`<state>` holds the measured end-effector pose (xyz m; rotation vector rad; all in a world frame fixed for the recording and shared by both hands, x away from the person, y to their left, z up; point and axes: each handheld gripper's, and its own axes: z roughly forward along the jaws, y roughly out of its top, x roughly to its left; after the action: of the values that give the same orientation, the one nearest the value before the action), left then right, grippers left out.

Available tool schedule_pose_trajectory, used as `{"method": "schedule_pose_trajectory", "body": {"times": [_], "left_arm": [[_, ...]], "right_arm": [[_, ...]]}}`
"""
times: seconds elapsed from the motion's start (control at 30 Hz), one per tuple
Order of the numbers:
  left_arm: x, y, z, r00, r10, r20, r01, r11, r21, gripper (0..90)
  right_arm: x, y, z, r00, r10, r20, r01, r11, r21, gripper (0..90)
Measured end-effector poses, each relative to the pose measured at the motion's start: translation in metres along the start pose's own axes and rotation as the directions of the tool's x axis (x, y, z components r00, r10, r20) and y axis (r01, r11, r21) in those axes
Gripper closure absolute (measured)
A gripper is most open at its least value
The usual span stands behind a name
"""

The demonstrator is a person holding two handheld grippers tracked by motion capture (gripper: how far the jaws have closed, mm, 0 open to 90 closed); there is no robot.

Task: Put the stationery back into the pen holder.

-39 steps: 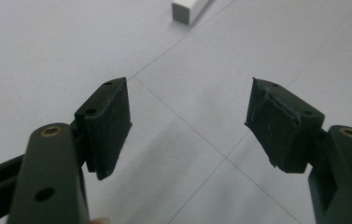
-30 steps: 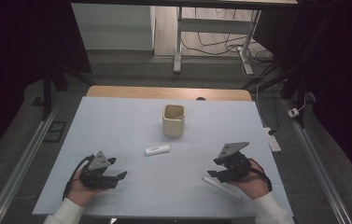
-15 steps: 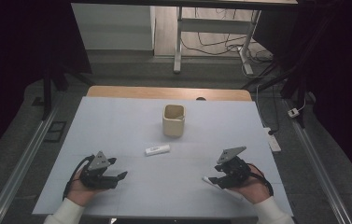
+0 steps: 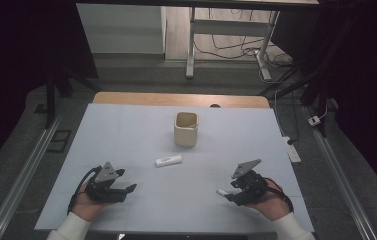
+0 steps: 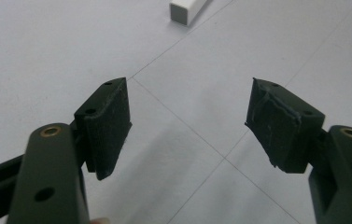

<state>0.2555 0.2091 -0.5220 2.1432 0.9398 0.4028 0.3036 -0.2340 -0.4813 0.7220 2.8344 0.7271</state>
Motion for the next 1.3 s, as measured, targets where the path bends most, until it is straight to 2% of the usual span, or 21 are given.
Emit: {"method": "schedule_pose_trajectory", "body": {"times": [0.33, 0.57, 0.63, 0.77, 0.9, 0.93, 1.13, 1.3], "left_arm": [[0.0, 0.0, 0.001, 1.0, 0.002, 0.0, -0.002, 1.0, 0.002, 29.8], [0.0, 0.0, 0.001, 1.0, 0.006, -0.001, -0.006, 1.0, 0.007, 29.7], [0.0, 0.0, 0.001, 1.0, 0.006, -0.002, -0.006, 1.0, 0.005, 29.7], [-0.001, 0.0, 0.001, 1.0, 0.007, -0.004, -0.007, 0.9999, 0.008, 29.7], [-0.002, 0.001, 0.001, 0.9999, 0.011, -0.003, -0.011, 0.9999, 0.008, 29.7], [-0.002, 0.001, 0.001, 0.9999, 0.012, -0.002, -0.012, 0.9999, 0.008, 29.7], [-0.002, 0.001, 0.001, 0.9999, 0.012, -0.004, -0.012, 0.9999, 0.007, 29.7], [-0.001, 0.001, 0.0, 1.0, 0.008, -0.003, -0.008, 1.0, 0.003, 29.7]], "right_arm": [[0.001, 0.0, 0.013, 0.9999, -0.002, -0.01, 0.002, 0.999, 0.044, 46.9], [0.004, 0.004, 0.019, 0.9995, -0.031, 0.0, 0.031, 0.9953, 0.091, 59.4], [0.003, 0.003, 0.021, 0.9994, -0.033, -0.001, 0.033, 0.9932, 0.111, 61.7], [0.001, 0.004, 0.022, 0.9997, -0.023, -0.002, 0.023, 0.9928, 0.117, 68.5], [0.001, 0.007, 0.023, 0.9985, -0.054, -0.007, 0.055, 0.9894, 0.134, 74.7], [0.002, 0.008, 0.023, 0.9981, -0.062, -0.009, 0.062, 0.9891, 0.134, 77.0], [0.002, 0.006, 0.023, 0.9953, -0.096, -0.016, 0.097, 0.9881, 0.12, 77.5], [0.001, 0.005, 0.022, 0.9953, -0.093, -0.027, 0.096, 0.9892, 0.11, 77.6]]}}
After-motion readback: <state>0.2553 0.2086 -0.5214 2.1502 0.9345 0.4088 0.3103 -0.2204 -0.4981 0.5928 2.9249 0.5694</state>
